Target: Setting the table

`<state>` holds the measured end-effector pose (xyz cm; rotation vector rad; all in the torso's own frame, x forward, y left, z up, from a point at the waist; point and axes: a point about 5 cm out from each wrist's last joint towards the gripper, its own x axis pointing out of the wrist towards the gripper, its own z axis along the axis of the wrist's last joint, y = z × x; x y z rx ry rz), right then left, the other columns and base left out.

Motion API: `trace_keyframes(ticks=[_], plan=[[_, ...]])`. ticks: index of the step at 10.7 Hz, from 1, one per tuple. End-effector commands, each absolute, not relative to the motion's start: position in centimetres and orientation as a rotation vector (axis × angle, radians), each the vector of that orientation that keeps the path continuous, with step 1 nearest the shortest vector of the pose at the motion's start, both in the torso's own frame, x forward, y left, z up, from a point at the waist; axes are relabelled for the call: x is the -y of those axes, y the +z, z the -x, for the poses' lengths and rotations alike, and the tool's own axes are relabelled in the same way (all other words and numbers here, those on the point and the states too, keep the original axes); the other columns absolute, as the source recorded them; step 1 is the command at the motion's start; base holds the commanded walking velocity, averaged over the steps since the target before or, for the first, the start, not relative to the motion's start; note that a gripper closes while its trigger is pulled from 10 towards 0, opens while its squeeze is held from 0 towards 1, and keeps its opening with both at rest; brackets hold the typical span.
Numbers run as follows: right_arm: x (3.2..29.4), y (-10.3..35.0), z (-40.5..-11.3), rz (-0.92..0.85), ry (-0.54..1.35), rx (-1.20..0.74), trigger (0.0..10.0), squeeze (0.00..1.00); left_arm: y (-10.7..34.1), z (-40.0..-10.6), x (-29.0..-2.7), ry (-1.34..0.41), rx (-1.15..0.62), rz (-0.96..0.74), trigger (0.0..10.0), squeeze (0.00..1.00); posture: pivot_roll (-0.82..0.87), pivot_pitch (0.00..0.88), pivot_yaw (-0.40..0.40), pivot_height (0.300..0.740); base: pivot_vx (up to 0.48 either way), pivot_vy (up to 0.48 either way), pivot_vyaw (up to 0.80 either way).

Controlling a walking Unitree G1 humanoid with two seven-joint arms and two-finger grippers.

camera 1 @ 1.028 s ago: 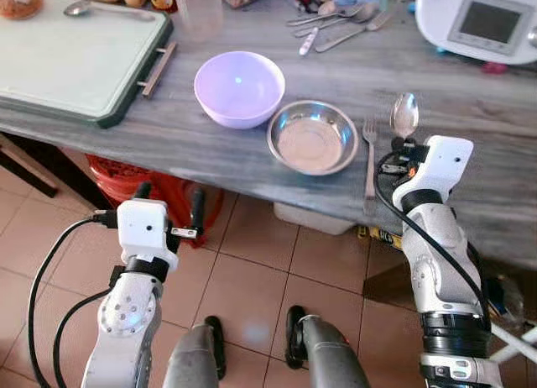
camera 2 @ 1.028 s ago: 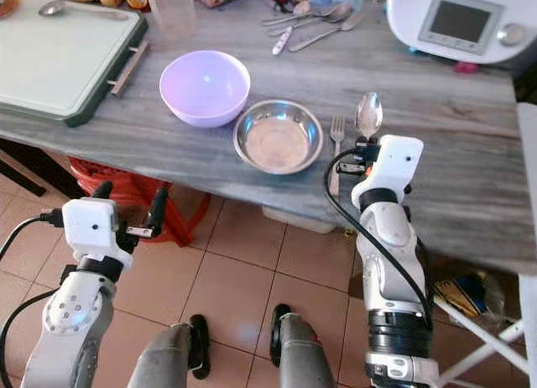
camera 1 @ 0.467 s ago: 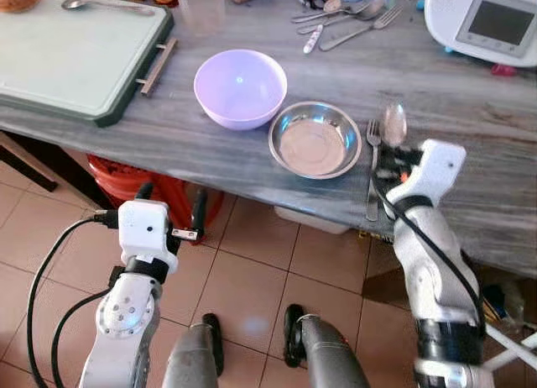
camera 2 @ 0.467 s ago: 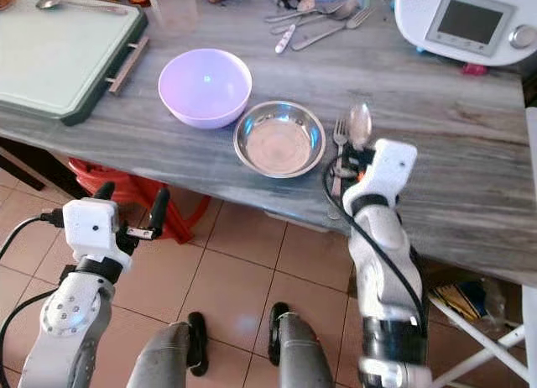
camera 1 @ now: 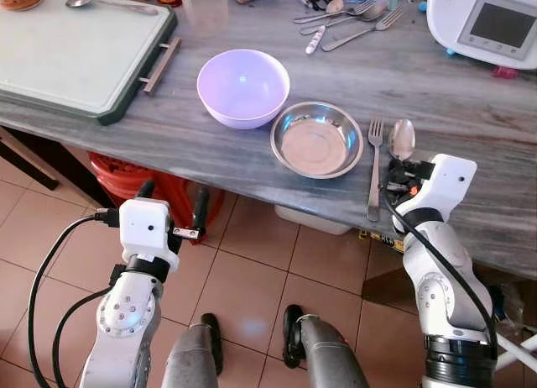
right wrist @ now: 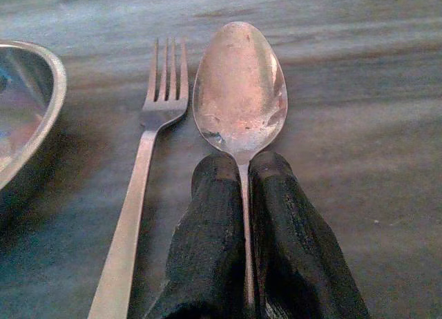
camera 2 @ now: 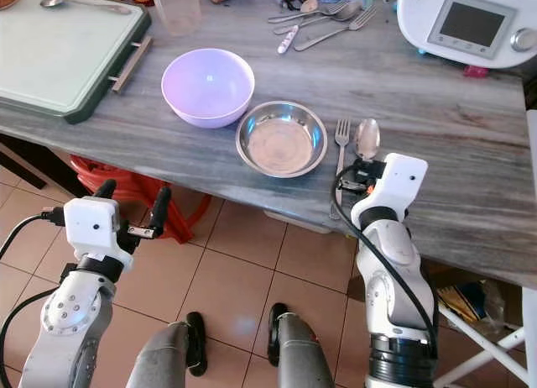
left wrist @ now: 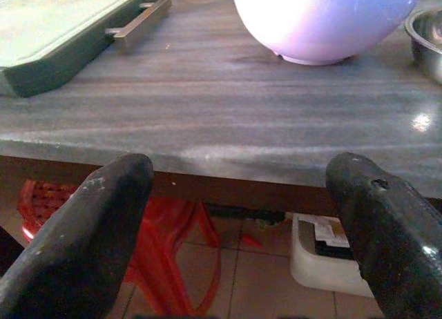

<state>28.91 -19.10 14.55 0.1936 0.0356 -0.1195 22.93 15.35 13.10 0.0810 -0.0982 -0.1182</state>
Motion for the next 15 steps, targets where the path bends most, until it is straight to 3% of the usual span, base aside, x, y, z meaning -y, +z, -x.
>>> trace_keyframes(ticks=[1, 9, 10, 11, 15], plan=[[19.9, 13.1, -28.6, -0.200, -0.157, -0.106, 10.0, 0.00, 12.7, -22.8, -15.2, -0.132, 0.078, -0.084, 10.0, 0.00, -0.04, 0.306, -0.032, 0.740, 0.000, 0.000, 0.00], [19.8, 13.2, -29.6, -0.226, -0.141, -0.117, 10.0, 0.00, 12.8, -22.8, -15.1, -0.145, 0.081, -0.093, 10.0, 0.00, -0.03, 0.309, -0.029, 0.740, 0.000, 0.000, 0.00], [19.9, 13.1, -29.6, -0.222, -0.142, -0.120, 10.0, 0.63, 12.8, -22.8, -15.1, -0.145, 0.081, -0.094, 10.0, 0.00, -0.03, 0.308, -0.032, 0.740, 0.000, 0.000, 0.00], [19.9, 13.1, -29.6, -0.226, -0.140, -0.121, 10.0, 1.00, 12.8, -22.8, -15.1, -0.147, 0.085, -0.096, 10.0, 0.00, -0.03, 0.307, -0.032, 0.740, 0.000, 0.000, 0.00], [20.1, 13.3, -29.7, -0.223, -0.146, -0.111, 10.0, 1.00, 12.9, -22.9, -15.1, -0.146, 0.093, -0.097, 10.0, 0.00, -0.03, 0.303, -0.035, 0.740, 0.000, 0.000, 0.00]])
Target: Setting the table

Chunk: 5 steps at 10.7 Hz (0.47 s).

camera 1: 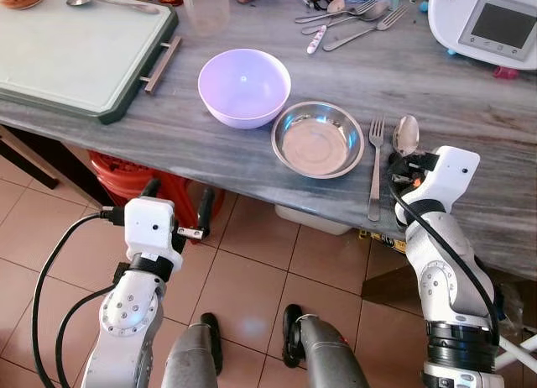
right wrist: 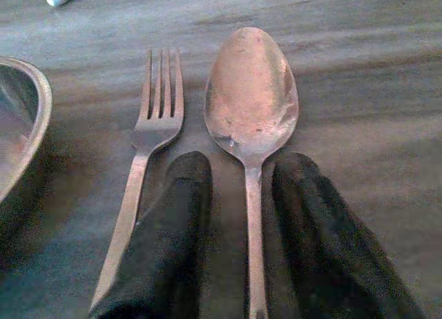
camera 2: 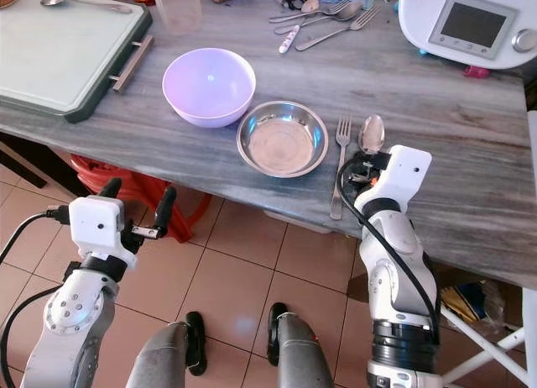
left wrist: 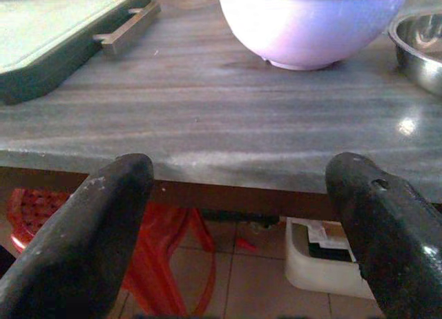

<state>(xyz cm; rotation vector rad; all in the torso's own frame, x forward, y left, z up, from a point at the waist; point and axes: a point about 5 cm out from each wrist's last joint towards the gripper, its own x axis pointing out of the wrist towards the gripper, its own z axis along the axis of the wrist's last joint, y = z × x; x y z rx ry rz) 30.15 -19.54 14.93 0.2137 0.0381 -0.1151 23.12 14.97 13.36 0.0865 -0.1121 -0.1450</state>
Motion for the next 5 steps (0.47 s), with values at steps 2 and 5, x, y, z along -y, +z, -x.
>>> trace_keyframes(ticks=[2, 5], plan=[[20.8, 14.5, -29.9, -0.195, -0.144, -0.047, 10.0, 1.00, 13.0, -22.9, -14.9, -0.148, 0.098, -0.093, 10.0, 0.00, -0.03, 0.303, -0.034, 0.740, 0.000, 0.000, 0.00], [21.4, 15.9, -30.0, -0.186, -0.136, 0.031, 10.0, 1.00, 13.0, -22.8, -14.7, -0.161, 0.105, -0.069, 10.0, 0.00, -0.03, 0.301, -0.030, 0.740, 0.000, 0.000, 0.00]])
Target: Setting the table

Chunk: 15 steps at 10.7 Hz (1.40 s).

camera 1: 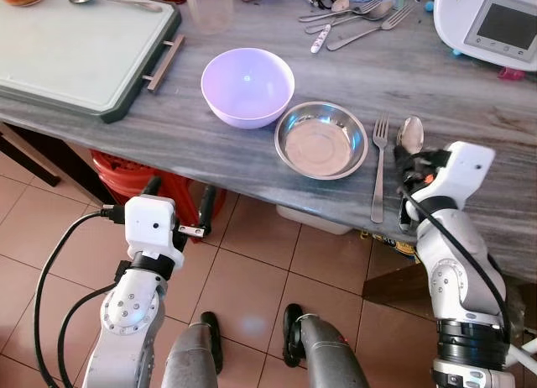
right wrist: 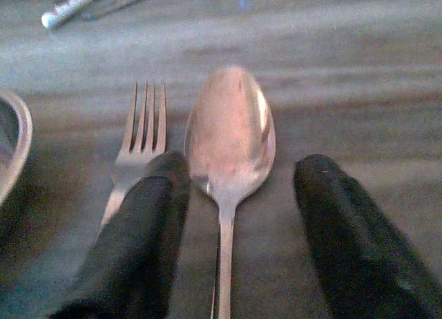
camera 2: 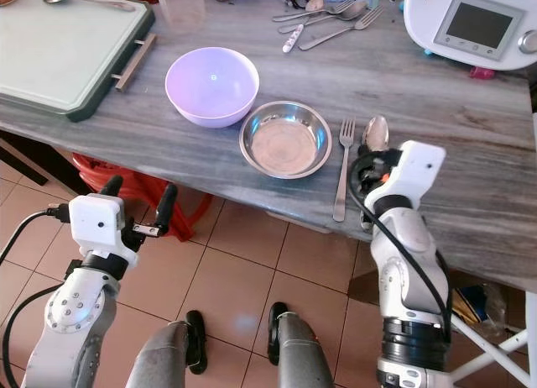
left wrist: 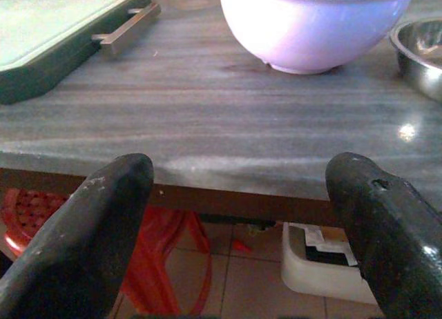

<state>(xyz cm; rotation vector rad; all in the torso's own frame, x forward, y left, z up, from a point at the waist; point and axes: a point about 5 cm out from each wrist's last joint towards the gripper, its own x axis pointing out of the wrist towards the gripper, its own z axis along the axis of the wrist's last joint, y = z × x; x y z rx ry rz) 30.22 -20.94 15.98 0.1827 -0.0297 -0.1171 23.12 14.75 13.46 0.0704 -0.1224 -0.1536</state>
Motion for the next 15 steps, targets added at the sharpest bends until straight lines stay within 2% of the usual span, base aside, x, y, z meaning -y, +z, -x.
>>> trace_keyframes(ticks=[1, 3, 8, 10, 11, 15], plan=[[21.1, 16.7, -30.1, -0.178, -0.118, 0.072, 10.0, 1.00, 13.1, -22.8, -14.7, -0.163, 0.110, -0.067, 10.0, 0.00, -0.03, 0.300, -0.029, 0.740, 0.000, 0.000, 0.00], [20.3, 18.2, -30.6, -0.146, -0.077, 0.148, 10.0, 1.00, 13.2, -22.8, -14.8, -0.157, 0.114, -0.065, 10.0, 0.00, -0.03, 0.304, -0.029, 0.740, 0.000, 0.000, 0.00], [20.4, 17.9, -29.2, 0.068, -0.133, 0.229, 10.0, 1.00, 12.7, -23.8, -14.2, -0.106, 0.088, -0.025, 10.0, 0.00, -0.02, 0.182, -0.025, 0.740, 0.000, 0.000, 0.00], [19.8, 18.0, -29.5, 0.057, -0.135, 0.251, 10.0, 1.00, 12.9, -24.6, -14.1, -0.091, 0.098, -0.016, 10.0, 0.00, -0.02, 0.151, -0.019, 0.740, 0.000, 0.000, 0.00], [19.5, 17.5, -29.5, 0.052, -0.124, 0.241, 10.0, 0.00, 13.0, -25.2, -14.0, -0.088, 0.114, -0.022, 10.0, 0.00, -0.02, 0.125, -0.025, 0.740, 0.000, 0.000, 0.00], [18.9, 14.3, -29.2, 0.082, -0.110, 0.165, 10.0, 0.00, 12.7, -26.9, -13.6, -0.070, 0.145, -0.029, 10.0, 0.00, -0.01, 0.046, -0.031, 0.740, -0.203, 0.000, 0.00]])
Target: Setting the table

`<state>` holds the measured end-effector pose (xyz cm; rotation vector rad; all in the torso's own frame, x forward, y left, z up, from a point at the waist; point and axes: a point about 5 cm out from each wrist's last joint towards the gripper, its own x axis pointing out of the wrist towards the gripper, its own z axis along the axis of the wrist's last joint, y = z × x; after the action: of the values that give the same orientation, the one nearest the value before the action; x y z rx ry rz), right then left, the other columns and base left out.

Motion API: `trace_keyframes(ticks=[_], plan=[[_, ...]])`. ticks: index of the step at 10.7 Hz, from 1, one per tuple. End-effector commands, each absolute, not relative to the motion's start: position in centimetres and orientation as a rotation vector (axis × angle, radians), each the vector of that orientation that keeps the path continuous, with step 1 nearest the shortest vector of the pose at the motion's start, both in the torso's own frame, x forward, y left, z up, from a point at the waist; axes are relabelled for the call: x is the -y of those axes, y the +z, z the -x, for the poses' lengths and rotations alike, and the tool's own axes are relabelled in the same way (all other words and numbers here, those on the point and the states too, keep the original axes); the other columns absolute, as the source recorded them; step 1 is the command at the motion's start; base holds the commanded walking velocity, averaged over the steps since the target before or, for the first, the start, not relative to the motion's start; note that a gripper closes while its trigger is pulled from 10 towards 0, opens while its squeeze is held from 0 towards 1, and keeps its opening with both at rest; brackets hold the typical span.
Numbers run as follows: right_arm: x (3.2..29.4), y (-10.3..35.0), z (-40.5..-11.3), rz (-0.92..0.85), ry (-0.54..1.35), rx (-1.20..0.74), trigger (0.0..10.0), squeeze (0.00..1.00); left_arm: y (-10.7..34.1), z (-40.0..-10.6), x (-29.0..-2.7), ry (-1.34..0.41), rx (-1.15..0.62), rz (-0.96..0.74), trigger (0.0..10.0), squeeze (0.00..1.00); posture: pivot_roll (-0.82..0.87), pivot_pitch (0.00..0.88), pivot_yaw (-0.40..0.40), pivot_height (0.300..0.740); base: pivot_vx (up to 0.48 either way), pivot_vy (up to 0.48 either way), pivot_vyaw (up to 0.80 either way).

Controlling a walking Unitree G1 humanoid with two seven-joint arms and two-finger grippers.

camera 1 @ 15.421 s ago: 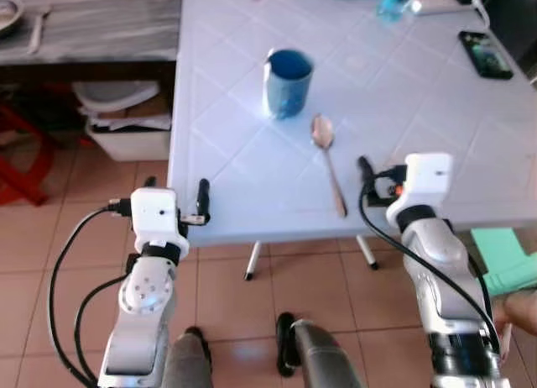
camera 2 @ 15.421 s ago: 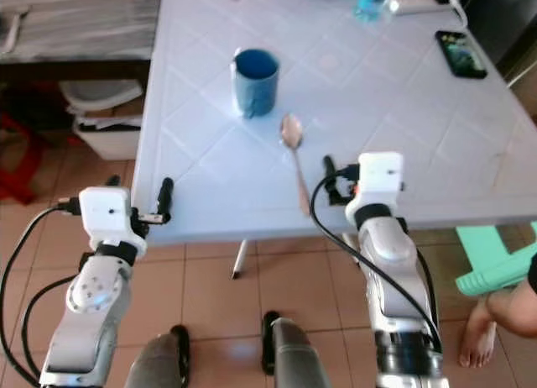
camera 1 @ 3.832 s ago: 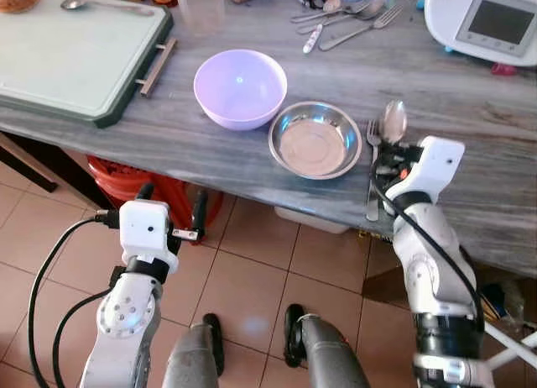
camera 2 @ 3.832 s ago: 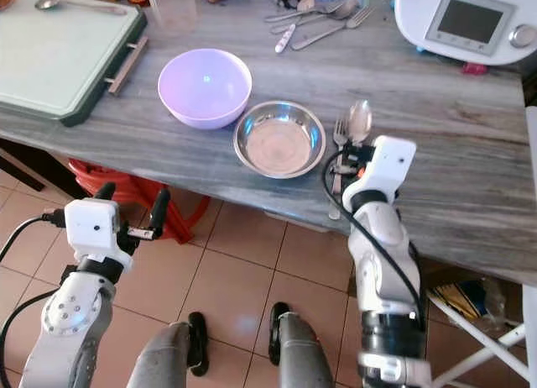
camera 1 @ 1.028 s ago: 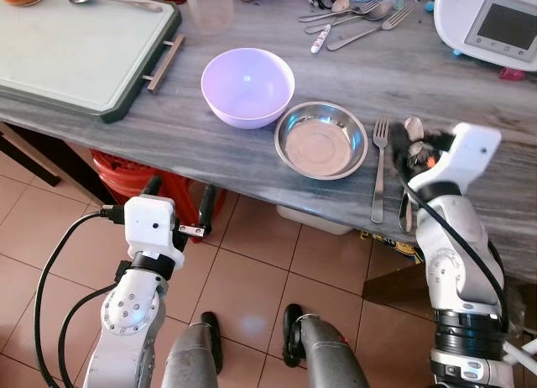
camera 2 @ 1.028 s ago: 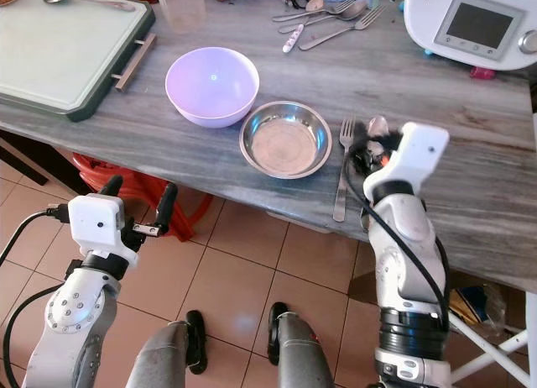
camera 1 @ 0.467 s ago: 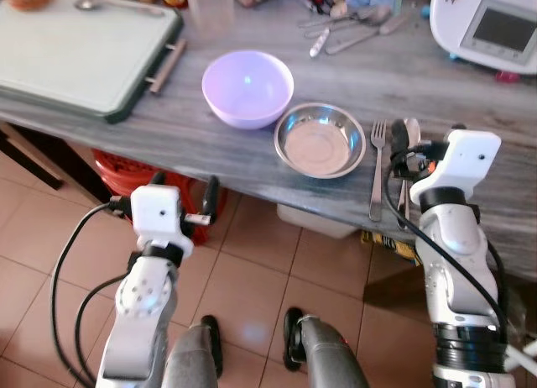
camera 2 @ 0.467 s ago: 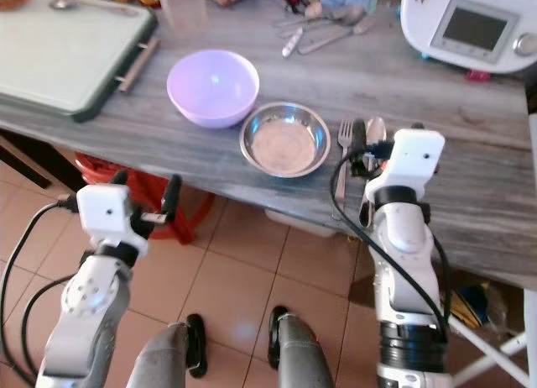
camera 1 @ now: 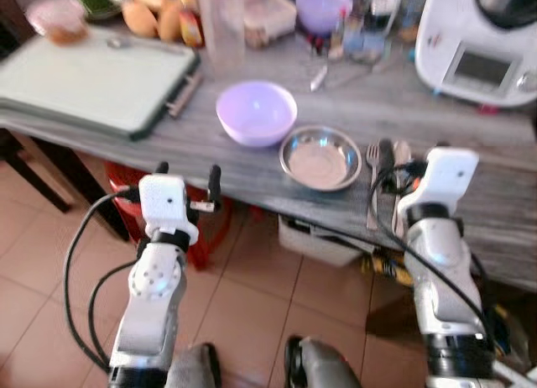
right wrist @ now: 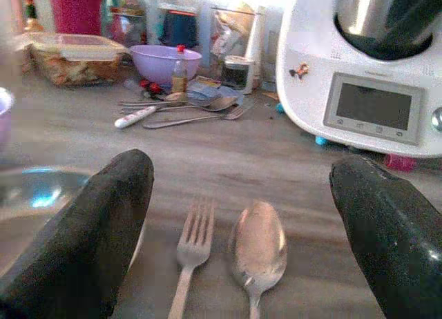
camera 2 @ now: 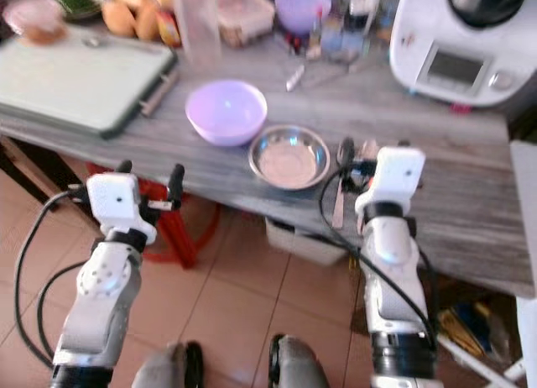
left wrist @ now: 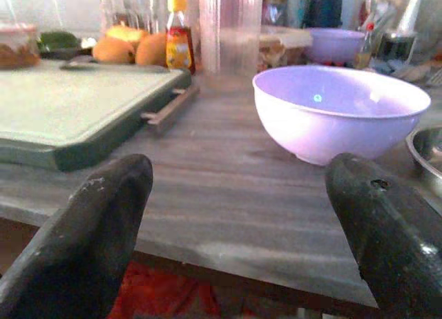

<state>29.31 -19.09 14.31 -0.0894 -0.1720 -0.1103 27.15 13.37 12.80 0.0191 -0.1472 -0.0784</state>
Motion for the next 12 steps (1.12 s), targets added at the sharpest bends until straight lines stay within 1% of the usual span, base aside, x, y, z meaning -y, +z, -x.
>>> trace_keyframes(ticks=[1, 4, 6, 7, 8, 10, 11, 12], plan=[[18.9, 12.8, -28.9, 0.098, -0.093, 0.131, 10.0, 0.00, 12.4, -27.2, -13.8, -0.059, 0.142, -0.035, 10.0, 0.00, -0.01, 0.027, -0.030, 0.740, -0.292, 0.000, 0.00], [18.9, 11.8, -28.5, 0.166, -0.111, 0.114, 10.0, 0.00, 11.7, -27.1, -14.8, -0.018, 0.139, -0.058, 10.0, 0.00, -0.01, 0.023, -0.028, 0.740, -0.312, 0.000, 0.00], [19.0, 11.4, -28.0, 0.138, -0.126, 0.097, 10.0, 0.00, 11.1, -26.4, -15.0, -0.026, 0.118, -0.068, 10.0, 0.00, -0.01, 0.051, -0.019, 0.740, -0.334, 0.000, 0.00], [19.0, 11.2, -27.7, 0.143, -0.146, 0.087, 10.0, 0.00, 10.8, -26.0, -15.0, -0.028, 0.105, -0.063, 10.0, 0.00, -0.01, 0.034, -0.018, 0.740, -0.326, 0.000, 0.00], [18.7, 10.7, -27.7, 0.134, -0.147, 0.068, 10.0, 0.00, 10.1, -25.6, -14.7, -0.043, 0.072, -0.050, 10.0, 0.00, -0.01, 0.040, -0.008, 0.740, -0.300, 0.000, 0.00], [18.7, 10.8, -27.4, 0.120, -0.174, 0.096, 10.0, 0.00, 9.9, -25.5, -14.1, -0.082, 0.072, -0.056, 10.0, 0.00, -0.01, 0.051, -0.006, 0.740, -0.294, 0.000, 0.00], [18.8, 10.6, -27.4, 0.110, -0.185, 0.086, 10.0, 0.00, 10.0, -25.5, -14.1, -0.083, 0.074, -0.056, 10.0, 0.00, -0.01, 0.046, -0.007, 0.740, -0.296, 0.000, 0.00], [18.9, 10.2, -27.4, 0.071, -0.181, 0.052, 10.0, 0.00, 10.0, -25.9, -14.3, -0.074, 0.075, -0.056, 10.0, 0.00, -0.01, 0.024, -0.006, 0.740, -0.289, 0.000, 0.00]])
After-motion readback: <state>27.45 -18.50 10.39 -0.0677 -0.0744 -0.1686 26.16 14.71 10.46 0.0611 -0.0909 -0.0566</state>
